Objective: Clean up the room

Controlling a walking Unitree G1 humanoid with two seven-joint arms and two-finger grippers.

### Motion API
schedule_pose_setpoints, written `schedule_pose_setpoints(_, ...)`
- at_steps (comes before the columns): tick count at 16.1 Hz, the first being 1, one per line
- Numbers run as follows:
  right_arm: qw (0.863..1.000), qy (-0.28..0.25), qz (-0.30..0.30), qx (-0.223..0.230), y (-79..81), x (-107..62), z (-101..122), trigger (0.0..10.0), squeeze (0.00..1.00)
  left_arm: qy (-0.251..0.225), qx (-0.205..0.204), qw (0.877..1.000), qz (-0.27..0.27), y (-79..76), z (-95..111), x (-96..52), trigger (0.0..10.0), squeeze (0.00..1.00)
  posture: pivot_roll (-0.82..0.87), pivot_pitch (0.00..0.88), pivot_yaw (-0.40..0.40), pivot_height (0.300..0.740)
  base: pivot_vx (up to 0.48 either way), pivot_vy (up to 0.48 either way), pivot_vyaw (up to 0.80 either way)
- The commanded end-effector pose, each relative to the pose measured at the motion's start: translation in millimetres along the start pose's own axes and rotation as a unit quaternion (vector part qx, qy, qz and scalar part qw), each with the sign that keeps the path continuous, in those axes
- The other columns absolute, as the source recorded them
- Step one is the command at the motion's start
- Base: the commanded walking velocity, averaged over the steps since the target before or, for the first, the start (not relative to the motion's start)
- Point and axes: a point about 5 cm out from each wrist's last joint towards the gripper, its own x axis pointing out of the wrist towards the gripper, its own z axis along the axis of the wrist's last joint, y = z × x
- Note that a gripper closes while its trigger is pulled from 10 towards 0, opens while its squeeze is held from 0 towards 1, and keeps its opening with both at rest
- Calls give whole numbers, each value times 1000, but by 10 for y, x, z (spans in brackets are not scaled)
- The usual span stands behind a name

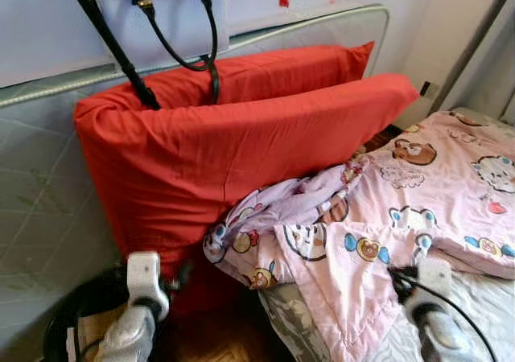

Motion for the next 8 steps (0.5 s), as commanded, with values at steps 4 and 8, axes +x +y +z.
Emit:
schedule_pose_setpoints(4,996,-60,64,0,239,-52,51,10000,0,-62,30,997,-17,-113,186,-60,10000,0,18,0,-50,740,0,0,0)
schedule_pose_setpoints(8,992,-112,57,12,249,-108,175,10000,0,-79,45,996,-18,-111,254,-210,10000,0,27,0,-56,740,0,0,0)
